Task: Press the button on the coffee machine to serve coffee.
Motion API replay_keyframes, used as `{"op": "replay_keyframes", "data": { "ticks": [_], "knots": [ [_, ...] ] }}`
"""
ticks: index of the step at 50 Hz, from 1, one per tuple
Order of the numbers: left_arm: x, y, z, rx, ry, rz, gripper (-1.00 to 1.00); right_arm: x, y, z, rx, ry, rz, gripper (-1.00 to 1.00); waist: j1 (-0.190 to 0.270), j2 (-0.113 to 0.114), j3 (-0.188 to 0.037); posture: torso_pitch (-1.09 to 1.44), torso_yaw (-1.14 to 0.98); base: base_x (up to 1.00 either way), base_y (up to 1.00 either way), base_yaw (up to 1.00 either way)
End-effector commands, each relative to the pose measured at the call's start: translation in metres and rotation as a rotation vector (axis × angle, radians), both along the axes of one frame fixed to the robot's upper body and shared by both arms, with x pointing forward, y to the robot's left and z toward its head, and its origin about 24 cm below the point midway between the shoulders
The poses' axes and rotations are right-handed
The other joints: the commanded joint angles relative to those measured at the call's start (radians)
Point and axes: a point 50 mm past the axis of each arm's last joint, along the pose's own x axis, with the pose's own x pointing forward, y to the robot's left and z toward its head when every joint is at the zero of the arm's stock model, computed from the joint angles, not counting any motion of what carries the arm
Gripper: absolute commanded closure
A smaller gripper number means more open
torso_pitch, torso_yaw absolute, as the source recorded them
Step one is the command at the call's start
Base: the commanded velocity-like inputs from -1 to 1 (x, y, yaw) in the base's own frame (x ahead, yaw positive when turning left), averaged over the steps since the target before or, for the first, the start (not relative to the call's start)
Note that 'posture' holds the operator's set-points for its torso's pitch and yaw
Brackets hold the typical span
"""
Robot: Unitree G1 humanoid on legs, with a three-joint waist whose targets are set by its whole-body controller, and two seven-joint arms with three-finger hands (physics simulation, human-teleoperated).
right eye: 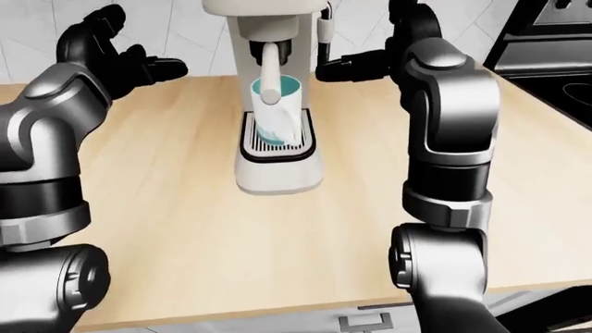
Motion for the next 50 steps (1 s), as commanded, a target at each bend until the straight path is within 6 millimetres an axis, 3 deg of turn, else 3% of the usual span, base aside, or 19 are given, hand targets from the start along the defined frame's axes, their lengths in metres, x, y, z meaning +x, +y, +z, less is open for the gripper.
{"op": "replay_keyframes", "data": {
  "ticks": [1,2,3,5,14,15,16,17,18,21,23,24,27,34,50],
  "knots": [
    [-0.0080,0.0018,0.0283,0.002,-0.125,0.008,-1.00,-0.0084,0.0021,0.0252,-0.013,-0.116,0.007,-1.00,0.003,0.000,-0.054,0.00,0.00,0.20,0.00,0.00],
    [-0.0076,0.0018,0.0278,0.002,-0.125,0.008,-1.00,-0.0083,0.0022,0.0256,-0.012,-0.118,0.007,-1.00,0.002,0.002,-0.035,0.00,0.00,0.20,0.00,0.00],
    [-0.0074,0.0015,0.0280,0.002,-0.125,0.007,-1.00,-0.0077,0.0028,0.0256,-0.014,-0.117,0.005,-1.00,-0.001,0.006,-0.003,0.00,0.00,0.00,0.00,0.00],
    [-0.0073,0.0016,0.0287,0.001,-0.126,0.007,-1.00,-0.0083,0.0040,0.0265,-0.012,-0.117,0.010,-1.00,-0.004,0.004,-0.033,0.00,0.00,0.00,0.00,0.00],
    [-0.0102,0.0041,0.0289,-0.003,-0.133,0.010,-1.00,-0.0106,0.0040,0.0224,-0.017,-0.113,0.012,-1.00,-0.003,-0.003,-0.035,0.00,0.00,0.01,0.00,0.00],
    [-0.0101,0.0036,0.0294,-0.002,-0.133,0.010,-1.00,-0.0102,0.0049,0.0213,-0.021,-0.112,0.019,-1.00,0.000,0.000,-0.057,0.00,0.00,0.52,-0.20,0.00],
    [-0.0096,0.0033,0.0291,-0.001,-0.132,0.009,-1.00,-0.0099,0.0051,0.0210,-0.020,-0.113,0.021,-1.00,0.006,0.006,-0.012,0.00,0.00,0.57,-0.23,0.00],
    [-0.0092,0.0027,0.0288,-0.002,-0.133,0.008,-1.00,-0.0098,0.0049,0.0214,-0.018,-0.112,0.017,-1.00,-0.002,0.028,0.008,0.00,0.00,0.55,-0.16,0.00],
    [-0.0090,0.0024,0.0287,-0.001,-0.132,0.008,-1.00,-0.0094,0.0042,0.0211,-0.011,-0.107,0.012,-1.00,-0.003,0.036,0.012,0.00,0.00,0.11,0.00,0.00],
    [-0.0095,0.0029,0.0286,-0.001,-0.133,0.008,-1.00,-0.0104,0.0047,0.0223,-0.013,-0.115,0.017,-1.00,-0.002,0.002,-0.019,0.00,0.00,0.00,0.00,0.00],
    [-0.0098,0.0024,0.0285,-0.003,-0.133,0.006,-1.00,-0.0106,0.0047,0.0231,-0.014,-0.114,0.015,-1.00,0.007,-0.045,-0.016,0.00,0.00,0.00,0.00,0.00],
    [-0.0097,0.0025,0.0282,-0.003,-0.133,0.006,-1.00,-0.0108,0.0045,0.0235,-0.014,-0.114,0.014,-1.00,0.006,-0.004,-0.004,0.00,0.00,0.00,0.00,0.00],
    [-0.0101,0.0023,0.0292,-0.002,-0.132,0.006,-1.00,-0.0101,0.0042,0.0234,-0.011,-0.116,0.014,-1.00,0.005,-0.004,-0.027,0.00,0.00,0.00,0.00,0.00],
    [-0.0105,0.0034,0.0284,-0.006,-0.127,0.009,-1.00,-0.0086,0.0038,0.0205,-0.010,-0.108,0.014,-1.00,0.000,0.005,-0.031,0.00,0.00,0.00,0.00,0.00],
    [-0.0082,0.0009,0.0271,-0.019,-0.125,-0.001,-1.00,-0.0077,0.0028,0.0255,-0.016,-0.110,0.013,-1.00,0.004,0.000,-0.085,-0.10,0.00,0.00,0.00,0.00]
  ]
}}
